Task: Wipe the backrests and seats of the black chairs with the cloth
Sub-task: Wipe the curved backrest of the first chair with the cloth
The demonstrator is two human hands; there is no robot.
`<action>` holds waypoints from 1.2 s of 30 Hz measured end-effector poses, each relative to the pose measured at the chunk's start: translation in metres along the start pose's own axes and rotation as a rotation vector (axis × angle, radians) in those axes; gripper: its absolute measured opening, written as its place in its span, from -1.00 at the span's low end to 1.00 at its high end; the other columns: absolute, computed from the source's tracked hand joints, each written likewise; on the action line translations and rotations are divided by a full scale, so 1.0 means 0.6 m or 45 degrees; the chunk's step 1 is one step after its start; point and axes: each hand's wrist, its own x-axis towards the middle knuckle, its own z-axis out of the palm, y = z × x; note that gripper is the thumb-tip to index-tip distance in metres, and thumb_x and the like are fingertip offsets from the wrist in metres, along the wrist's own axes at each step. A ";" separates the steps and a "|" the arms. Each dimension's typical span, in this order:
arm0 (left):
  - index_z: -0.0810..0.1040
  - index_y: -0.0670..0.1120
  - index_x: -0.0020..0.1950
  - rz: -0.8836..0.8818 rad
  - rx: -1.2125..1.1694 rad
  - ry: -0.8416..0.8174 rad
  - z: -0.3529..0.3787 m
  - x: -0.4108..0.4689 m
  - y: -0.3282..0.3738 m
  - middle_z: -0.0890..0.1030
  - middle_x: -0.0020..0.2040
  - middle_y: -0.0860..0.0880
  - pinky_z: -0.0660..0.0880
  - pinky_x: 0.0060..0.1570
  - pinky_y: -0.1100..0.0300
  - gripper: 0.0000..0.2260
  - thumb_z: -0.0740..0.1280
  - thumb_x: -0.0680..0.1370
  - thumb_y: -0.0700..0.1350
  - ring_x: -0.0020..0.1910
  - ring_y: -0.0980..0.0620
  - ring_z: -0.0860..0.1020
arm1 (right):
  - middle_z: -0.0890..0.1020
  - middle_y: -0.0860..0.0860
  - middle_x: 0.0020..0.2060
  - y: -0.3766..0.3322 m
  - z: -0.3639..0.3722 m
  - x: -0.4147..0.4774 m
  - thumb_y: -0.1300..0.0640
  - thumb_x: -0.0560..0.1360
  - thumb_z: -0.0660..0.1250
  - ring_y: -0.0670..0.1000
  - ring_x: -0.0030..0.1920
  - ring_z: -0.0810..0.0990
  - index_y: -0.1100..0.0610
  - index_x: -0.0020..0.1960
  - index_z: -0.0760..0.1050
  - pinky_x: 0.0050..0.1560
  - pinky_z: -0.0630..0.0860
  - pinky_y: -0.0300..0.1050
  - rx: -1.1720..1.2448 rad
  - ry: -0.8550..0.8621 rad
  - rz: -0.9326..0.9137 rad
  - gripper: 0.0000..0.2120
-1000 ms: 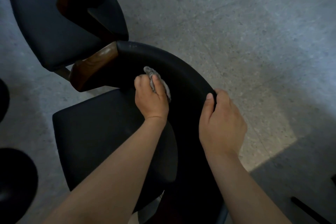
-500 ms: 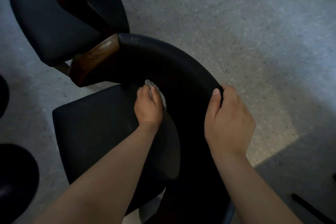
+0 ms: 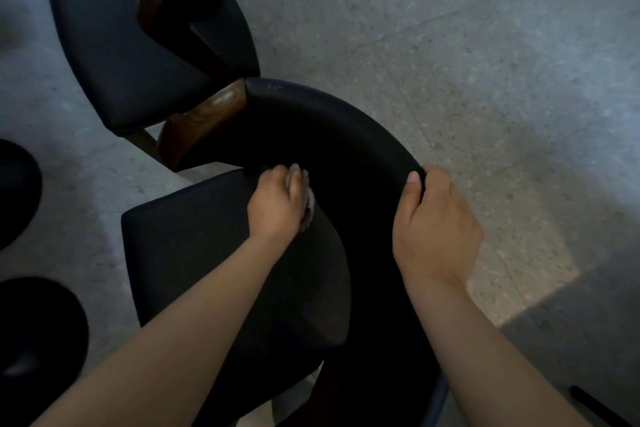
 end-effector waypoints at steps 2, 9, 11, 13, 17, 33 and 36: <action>0.45 0.00 -0.02 0.169 -0.037 0.183 -0.026 -0.009 0.045 0.44 -0.03 0.05 0.41 -0.21 0.24 -0.77 0.15 0.63 0.13 -0.16 0.15 0.49 | 0.58 0.04 -0.25 0.001 0.000 -0.001 -0.01 0.64 0.05 -0.03 -0.31 0.34 0.17 0.10 0.50 -0.25 0.23 -0.13 0.014 -0.010 -0.003 -0.67; 0.50 -0.07 0.05 0.416 0.118 0.519 -0.049 0.033 0.171 0.41 0.02 -0.01 0.34 -0.12 0.22 -0.73 0.26 0.59 0.13 -0.02 0.06 0.42 | 0.60 0.09 -0.25 0.001 -0.001 0.000 -0.02 0.63 0.04 0.04 -0.33 0.41 0.18 0.11 0.50 -0.27 0.18 -0.13 -0.027 -0.020 0.003 -0.64; 0.51 -0.07 0.05 0.420 0.271 0.516 -0.037 0.050 0.182 0.42 0.04 -0.05 0.34 -0.14 0.18 -0.73 0.28 0.58 0.13 -0.01 0.01 0.42 | 0.62 0.11 -0.21 0.001 -0.001 0.000 -0.01 0.63 0.05 0.11 -0.27 0.52 0.18 0.13 0.50 -0.25 0.20 -0.12 -0.036 -0.024 0.008 -0.65; 0.52 -0.10 0.03 0.431 0.380 0.539 -0.035 0.064 0.186 0.43 0.03 -0.09 0.37 -0.16 0.13 -0.73 0.27 0.59 0.11 -0.02 -0.05 0.44 | 0.62 0.10 -0.21 -0.001 -0.001 0.001 0.00 0.63 0.08 0.09 -0.27 0.52 0.18 0.11 0.51 -0.25 0.21 -0.13 -0.042 -0.014 0.009 -0.68; 0.53 -0.12 0.02 0.343 0.461 0.614 -0.043 0.084 0.179 0.47 0.04 -0.11 0.29 -0.15 0.15 -0.72 0.22 0.61 0.08 -0.03 -0.08 0.47 | 0.62 0.07 -0.24 0.000 0.001 0.002 0.00 0.63 0.09 0.07 -0.30 0.51 0.17 0.08 0.51 -0.28 0.25 -0.12 -0.016 -0.013 0.009 -0.70; 0.50 -0.20 -0.02 0.187 -0.162 0.735 0.026 0.056 0.120 0.47 0.09 -0.17 0.50 0.01 -0.03 -0.60 0.18 0.56 0.15 0.04 -0.10 0.50 | 0.60 0.03 -0.26 0.002 0.004 0.000 -0.01 0.64 0.06 -0.02 -0.32 0.45 0.17 0.11 0.52 -0.28 0.26 -0.16 -0.018 0.002 -0.003 -0.65; 0.49 -0.20 -0.05 0.183 -0.238 0.757 0.037 0.058 0.109 0.46 0.09 -0.17 0.48 -0.02 0.04 -0.63 0.17 0.57 0.11 0.03 -0.05 0.48 | 0.60 0.03 -0.26 0.003 0.004 0.000 0.00 0.64 0.06 -0.05 -0.32 0.40 0.18 0.12 0.52 -0.27 0.25 -0.16 -0.013 0.010 -0.003 -0.66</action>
